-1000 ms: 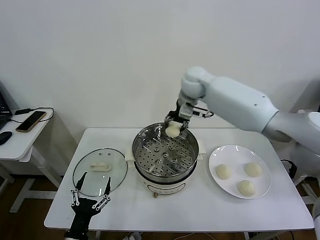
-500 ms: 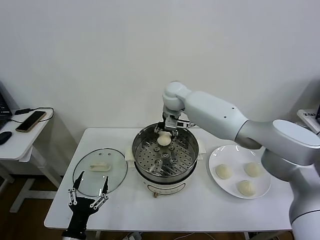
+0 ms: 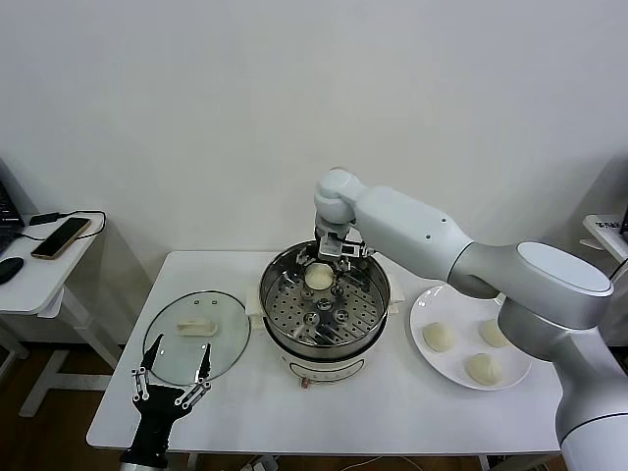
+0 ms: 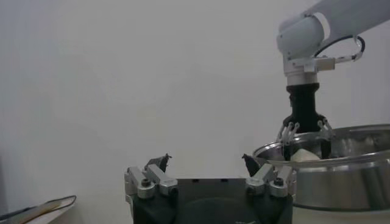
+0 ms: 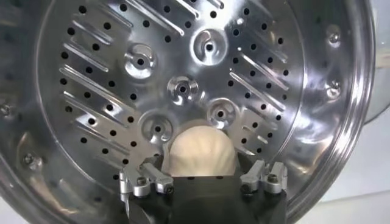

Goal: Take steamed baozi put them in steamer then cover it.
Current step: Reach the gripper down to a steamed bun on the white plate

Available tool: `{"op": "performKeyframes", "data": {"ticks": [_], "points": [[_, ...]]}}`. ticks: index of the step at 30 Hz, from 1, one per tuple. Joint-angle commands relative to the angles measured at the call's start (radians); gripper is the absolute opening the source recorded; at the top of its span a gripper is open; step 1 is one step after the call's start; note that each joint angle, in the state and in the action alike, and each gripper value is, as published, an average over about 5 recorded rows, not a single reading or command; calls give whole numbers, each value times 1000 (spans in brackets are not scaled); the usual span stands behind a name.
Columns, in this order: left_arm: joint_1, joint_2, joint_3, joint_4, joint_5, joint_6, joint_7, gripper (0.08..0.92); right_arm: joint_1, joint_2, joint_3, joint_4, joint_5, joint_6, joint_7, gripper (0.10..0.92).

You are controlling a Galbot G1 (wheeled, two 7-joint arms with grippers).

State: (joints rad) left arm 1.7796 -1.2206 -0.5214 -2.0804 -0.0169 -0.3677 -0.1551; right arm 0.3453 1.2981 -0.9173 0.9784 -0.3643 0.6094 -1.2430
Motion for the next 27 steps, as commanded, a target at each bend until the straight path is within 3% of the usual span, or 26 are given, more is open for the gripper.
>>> {"op": "performKeyframes", "data": {"ticks": [1,7,12,20,27], "points": [[-2,2,3,-1,0,4,0,823,78,-112,10,66,225,-163,-93,823],[-9,8,9,-5,0,7,0,823,229,-282,-90,54,508,-483,-143,823],[-12,10,14,-4,0,6,1,823,241,-394,-170,4,591,-637,-169,823],[-15,8,16,-1,1,6,1,823,112,-536,-307,32,656,-695,-86,823],[-13,2,15,0,2,7,0,823,-7,-540,-296,42,625,-695,2,823]]}}
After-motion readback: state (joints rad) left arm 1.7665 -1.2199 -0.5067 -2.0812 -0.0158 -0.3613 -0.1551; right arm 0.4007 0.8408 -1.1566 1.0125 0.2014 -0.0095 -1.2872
